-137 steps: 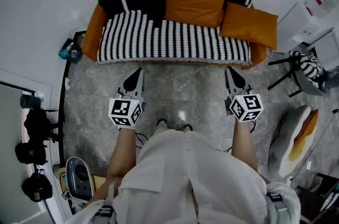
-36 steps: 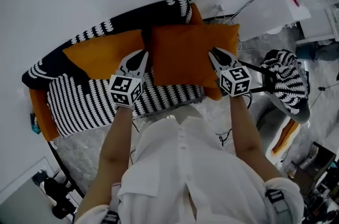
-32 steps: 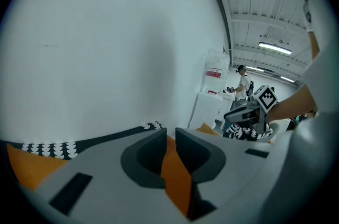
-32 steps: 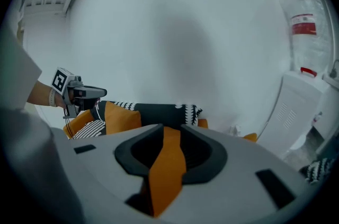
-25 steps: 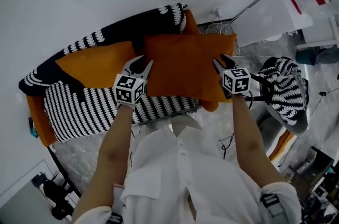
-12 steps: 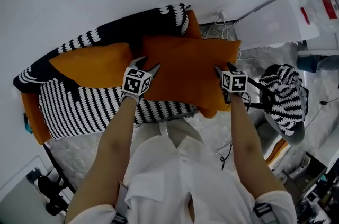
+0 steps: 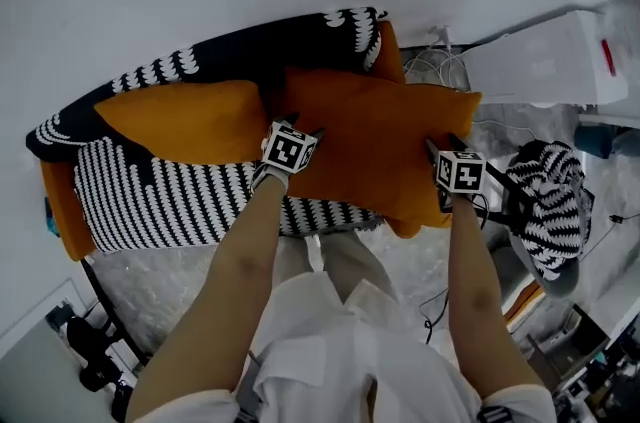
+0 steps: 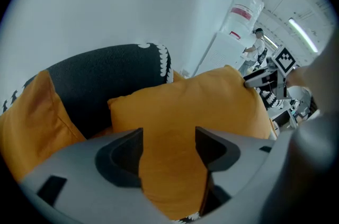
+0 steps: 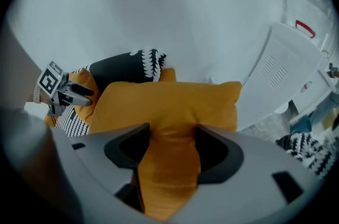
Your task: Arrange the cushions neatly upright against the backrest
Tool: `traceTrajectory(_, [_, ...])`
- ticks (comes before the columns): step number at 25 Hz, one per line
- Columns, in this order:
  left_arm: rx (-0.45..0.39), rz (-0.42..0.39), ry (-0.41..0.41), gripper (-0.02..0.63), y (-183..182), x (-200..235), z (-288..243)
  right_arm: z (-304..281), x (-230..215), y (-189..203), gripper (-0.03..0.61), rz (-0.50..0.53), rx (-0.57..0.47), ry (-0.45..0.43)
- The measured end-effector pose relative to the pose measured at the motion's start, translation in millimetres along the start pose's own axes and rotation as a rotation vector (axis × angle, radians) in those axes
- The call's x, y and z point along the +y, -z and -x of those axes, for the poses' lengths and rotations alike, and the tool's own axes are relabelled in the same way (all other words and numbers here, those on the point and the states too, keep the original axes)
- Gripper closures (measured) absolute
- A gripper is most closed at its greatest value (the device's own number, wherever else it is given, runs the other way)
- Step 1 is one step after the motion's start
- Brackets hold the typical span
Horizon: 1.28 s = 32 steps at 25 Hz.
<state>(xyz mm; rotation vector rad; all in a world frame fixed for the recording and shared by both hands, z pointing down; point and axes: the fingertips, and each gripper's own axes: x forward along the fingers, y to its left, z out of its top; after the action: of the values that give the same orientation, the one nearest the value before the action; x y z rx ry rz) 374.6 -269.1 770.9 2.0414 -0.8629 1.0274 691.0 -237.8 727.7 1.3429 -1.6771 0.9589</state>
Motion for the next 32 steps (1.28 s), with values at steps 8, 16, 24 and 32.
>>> traceTrajectory(8, [0.056,0.035,-0.017,0.296,11.9,8.3,-38.8,-10.3,-2.2,4.4,0.307,0.002,0.022,0.009])
traceTrajectory(16, [0.076,0.035,-0.019,0.296,14.7,9.9,-53.4,-20.3,2.1,4.9,0.35,0.004,0.054,-0.008])
traceTrajectory(24, [0.059,0.035,-0.1,0.412,9.5,7.2,-48.7,-14.8,9.1,2.6,0.445,0.033,0.045,0.012])
traceTrajectory(32, [0.014,0.099,-0.186,0.569,7.8,7.3,-27.6,4.1,20.5,-1.6,0.535,0.057,0.026,0.054])
